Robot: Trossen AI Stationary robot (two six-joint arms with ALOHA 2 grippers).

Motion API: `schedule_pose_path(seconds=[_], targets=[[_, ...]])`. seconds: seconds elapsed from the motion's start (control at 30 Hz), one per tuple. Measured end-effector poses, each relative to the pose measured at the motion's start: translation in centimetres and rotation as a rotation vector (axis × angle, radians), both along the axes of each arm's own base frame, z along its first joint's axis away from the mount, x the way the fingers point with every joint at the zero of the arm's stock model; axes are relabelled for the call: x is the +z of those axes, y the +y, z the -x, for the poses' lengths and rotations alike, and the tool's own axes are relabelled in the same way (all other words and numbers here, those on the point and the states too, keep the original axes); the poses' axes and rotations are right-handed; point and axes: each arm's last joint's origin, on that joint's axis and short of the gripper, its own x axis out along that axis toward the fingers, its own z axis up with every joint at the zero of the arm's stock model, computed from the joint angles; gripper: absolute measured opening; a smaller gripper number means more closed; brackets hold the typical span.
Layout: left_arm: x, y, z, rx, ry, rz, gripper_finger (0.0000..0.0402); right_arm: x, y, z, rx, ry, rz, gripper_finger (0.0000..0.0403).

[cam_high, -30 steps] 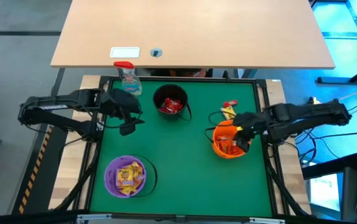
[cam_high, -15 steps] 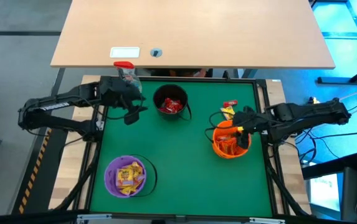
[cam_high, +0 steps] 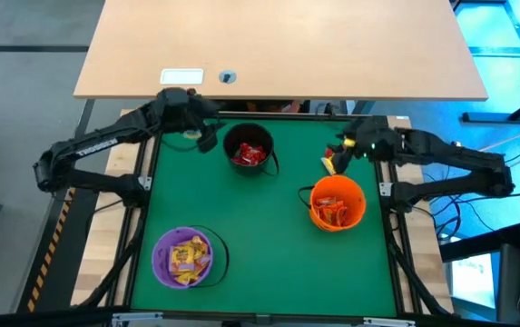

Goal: Sort candy
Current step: Put the yellow candy into the violet bucket

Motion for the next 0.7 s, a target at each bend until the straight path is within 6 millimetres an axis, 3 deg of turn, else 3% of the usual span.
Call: schedule_pose_path(seconds=[0.13, 0.27, 0.4, 0.53, 0.7], targets=[[-1.5, 2.7, 0.3, 0.044, 0.063, 0.055, 0.0209, -0.2, -2.5, -0.1, -0.077, -0.020, -0.053, 0.0210], [-2.8, 4.1, 0.2, 0.002, 0.079, 0.143, 0.0209, -1.7, -5.0, -0.7, -0.083, 0.056, -0.145, 0.0209], [-3.5, 4.4, -0.1, -0.027, 0.098, 0.184, 0.0209, -4.6, -7.0, -1.6, -0.062, 0.253, -0.261, 0.0209], [-3.7, 4.4, 0.0, -0.038, 0.122, 0.181, 0.0209, -7.1, -9.0, -1.1, -0.112, 0.467, -0.366, 0.0209], [-4.2, 4.5, 0.5, -0.024, 0.147, 0.204, 0.0209, -9.2, -11.4, -0.9, -0.130, 0.546, -0.449, 0.0209]])
